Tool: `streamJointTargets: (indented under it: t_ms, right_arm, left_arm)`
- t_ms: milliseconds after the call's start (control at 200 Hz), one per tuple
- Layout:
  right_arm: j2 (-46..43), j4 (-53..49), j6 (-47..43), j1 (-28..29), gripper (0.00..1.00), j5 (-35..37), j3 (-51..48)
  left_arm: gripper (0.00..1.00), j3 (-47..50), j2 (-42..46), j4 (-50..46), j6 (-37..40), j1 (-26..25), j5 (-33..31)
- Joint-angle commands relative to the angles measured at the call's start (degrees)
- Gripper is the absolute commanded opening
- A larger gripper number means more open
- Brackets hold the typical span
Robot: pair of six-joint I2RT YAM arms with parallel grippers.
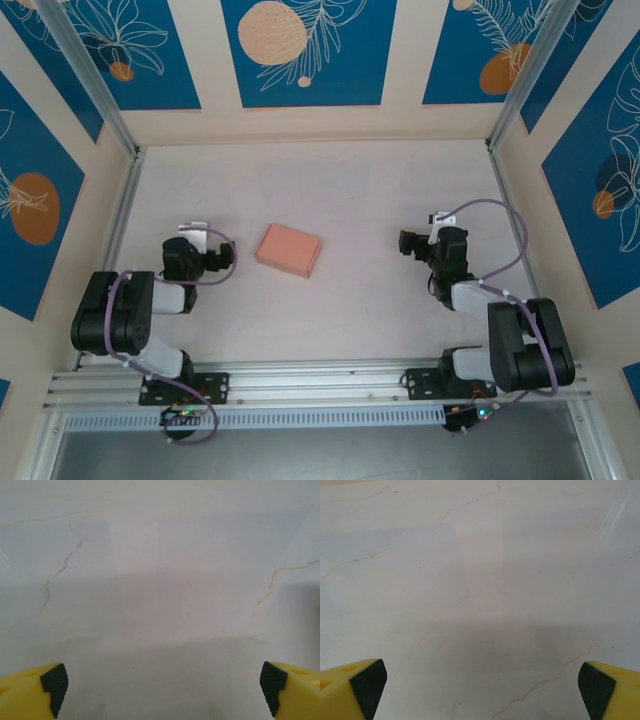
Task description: Fold the paper box
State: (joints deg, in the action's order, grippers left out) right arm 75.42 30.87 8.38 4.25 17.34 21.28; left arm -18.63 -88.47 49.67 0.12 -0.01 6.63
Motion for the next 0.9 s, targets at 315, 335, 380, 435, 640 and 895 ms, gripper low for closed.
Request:
streamJointTargets:
  t_ms: [315, 335, 380, 435, 640, 895]
  right_arm:
    - [4.62, 11.56, -1.23, -3.87, 1.00, -7.35, 1.07]
    - [4.64, 11.87, -1.04, -4.02, 1.00, -7.55, 0.90]
    - [5.00, 12.54, -1.00, -4.16, 1.00, -8.02, 0.70]
    - [6.39, 14.36, -1.39, -4.24, 0.99, -9.57, 0.45]
    - [12.35, 17.42, -1.67, -4.61, 1.00, -12.01, 2.05]
    - [11.86, 16.11, -1.77, -4.08, 1.00, -9.70, 2.13]
  left_arm:
    - [1.00, -3.42, 0.22, 0.08, 1.80, -0.51, -0.03]
    - [1.00, -3.43, 0.18, 0.08, 1.79, -0.53, -0.04]
    - [1.00, -3.43, 0.22, 0.07, 1.81, -0.60, -0.20]
    - [1.00, -3.43, 0.22, 0.04, 1.88, -0.68, -0.27]
    - [1.00, -3.28, 0.36, 0.16, 1.92, -0.78, -0.43]
    - [1.00, -3.32, 0.40, 0.16, 1.99, -0.74, -0.56]
